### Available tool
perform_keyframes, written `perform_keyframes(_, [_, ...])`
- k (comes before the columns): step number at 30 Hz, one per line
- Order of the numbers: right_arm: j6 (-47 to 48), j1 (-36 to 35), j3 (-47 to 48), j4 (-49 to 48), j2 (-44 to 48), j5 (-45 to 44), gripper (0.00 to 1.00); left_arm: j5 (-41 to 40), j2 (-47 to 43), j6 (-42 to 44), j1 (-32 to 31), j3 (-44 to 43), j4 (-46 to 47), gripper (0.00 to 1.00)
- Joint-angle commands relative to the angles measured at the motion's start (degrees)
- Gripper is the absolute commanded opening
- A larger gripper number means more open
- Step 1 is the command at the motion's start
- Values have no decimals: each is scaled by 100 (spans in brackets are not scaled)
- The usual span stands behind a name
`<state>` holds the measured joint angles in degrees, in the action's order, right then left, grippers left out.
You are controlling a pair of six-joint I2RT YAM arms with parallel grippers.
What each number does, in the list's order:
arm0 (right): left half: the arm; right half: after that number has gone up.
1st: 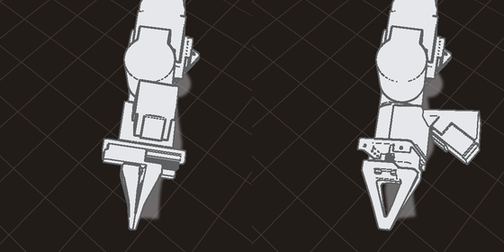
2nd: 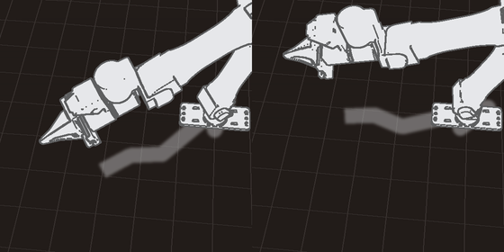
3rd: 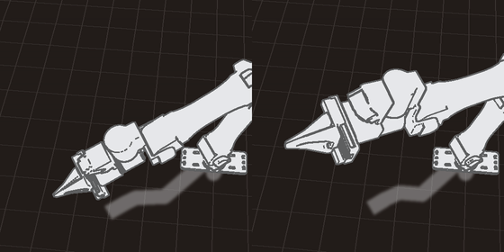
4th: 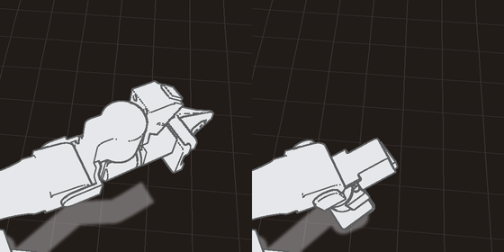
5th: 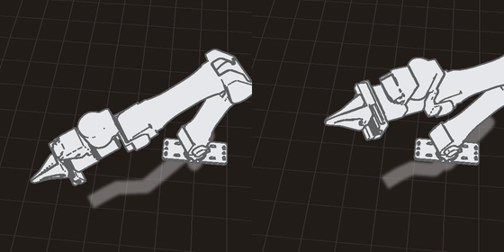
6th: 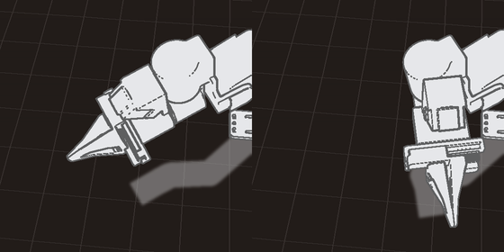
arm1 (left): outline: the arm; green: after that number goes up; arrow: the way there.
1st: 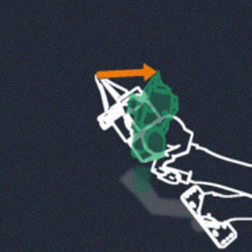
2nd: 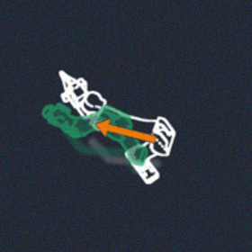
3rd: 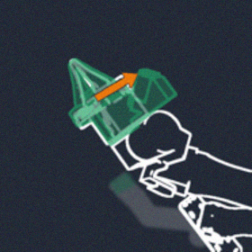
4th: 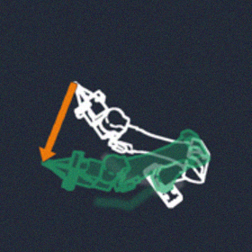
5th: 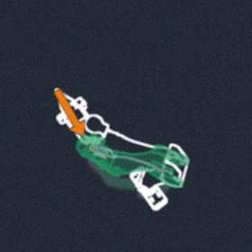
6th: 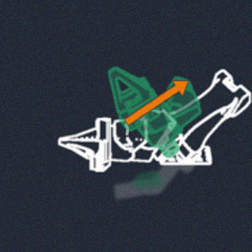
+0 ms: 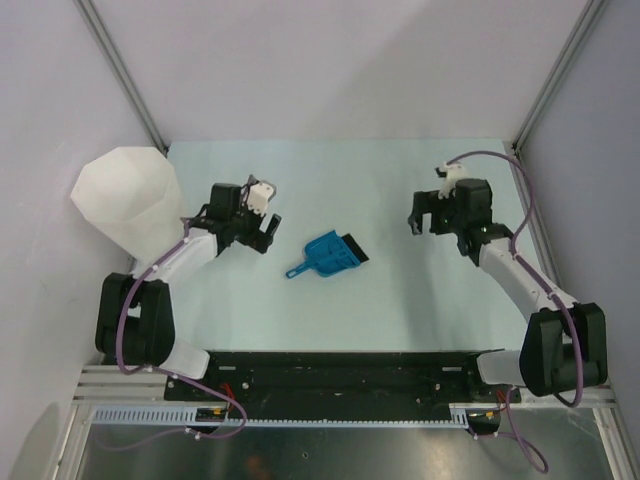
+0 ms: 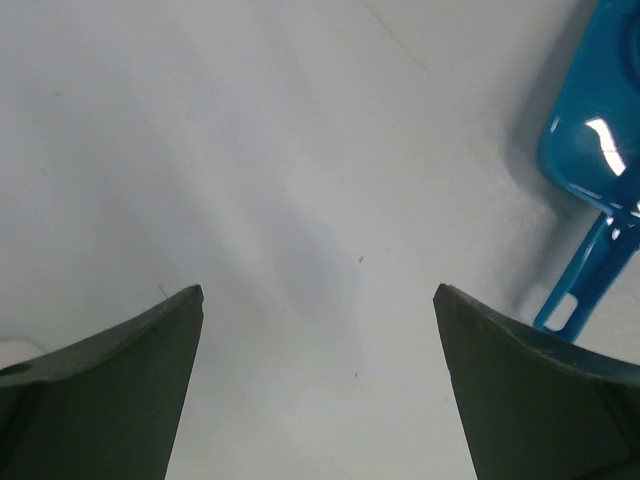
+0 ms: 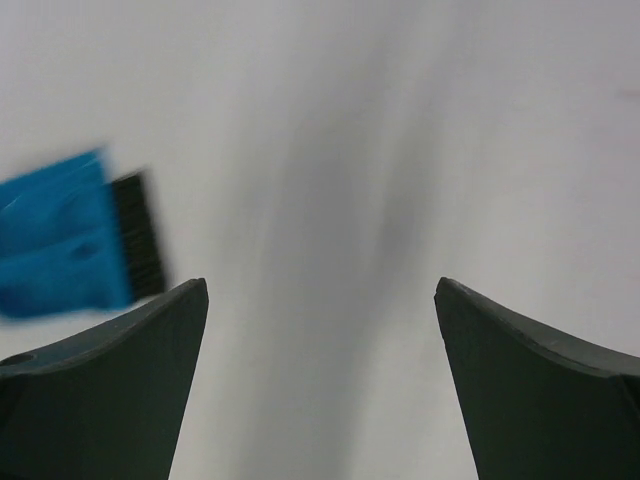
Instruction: Sweep away the paper scraps from the table
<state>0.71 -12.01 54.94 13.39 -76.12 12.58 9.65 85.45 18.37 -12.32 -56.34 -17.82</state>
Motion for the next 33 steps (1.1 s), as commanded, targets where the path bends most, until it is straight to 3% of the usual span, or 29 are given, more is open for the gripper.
perform_keyframes(1, [-459, 137, -1254, -2010, 614, -2363, 100, -235, -590, -281, 107, 824, 1498, 100])
perform_keyframes(2, [-379, 155, -1545, -2964, 746, -2644, 100, -444, -747, -368, 107, 1009, 1762, 100])
perform_keyframes(6, [-159, 234, -2636, -4439, 1055, -3050, 100, -771, -978, -571, 107, 2141, 3877, 100])
perform_keyframes(10, [-89, 322, -3381, -5230, 976, -3296, 100, -1087, -767, -782, 115, 2574, 4717, 100])
perform_keyframes(15, [114, 331, -4412, -7279, 713, -3384, 100, -1168, -1011, -642, 150, 3425, 5997, 100])
perform_keyframes(20, [201, 348, -4790, -8602, -251, -3104, 100, -1229, -1399, -685, 186, 4234, 7167, 100])
perform_keyframes(24, [272, 401, -4651, -9169, -1010, -2857, 100, -1264, -1601, -738, 212, 4622, 7749, 100])
perform_keyframes(26, [167, 427, -4606, -8679, -809, -2831, 100, -1412, -1628, -826, 256, 4858, 8152, 100])
perform_keyframes(30, [166, 515, -4589, -8845, -853, -2699, 100, -1546, -1383, -949, 282, 5404, 9427, 100])
perform_keyframes(33, [149, 533, -4562, -8677, -843, -2708, 100, -1536, -970, -1019, 379, 5212, 9464, 100])
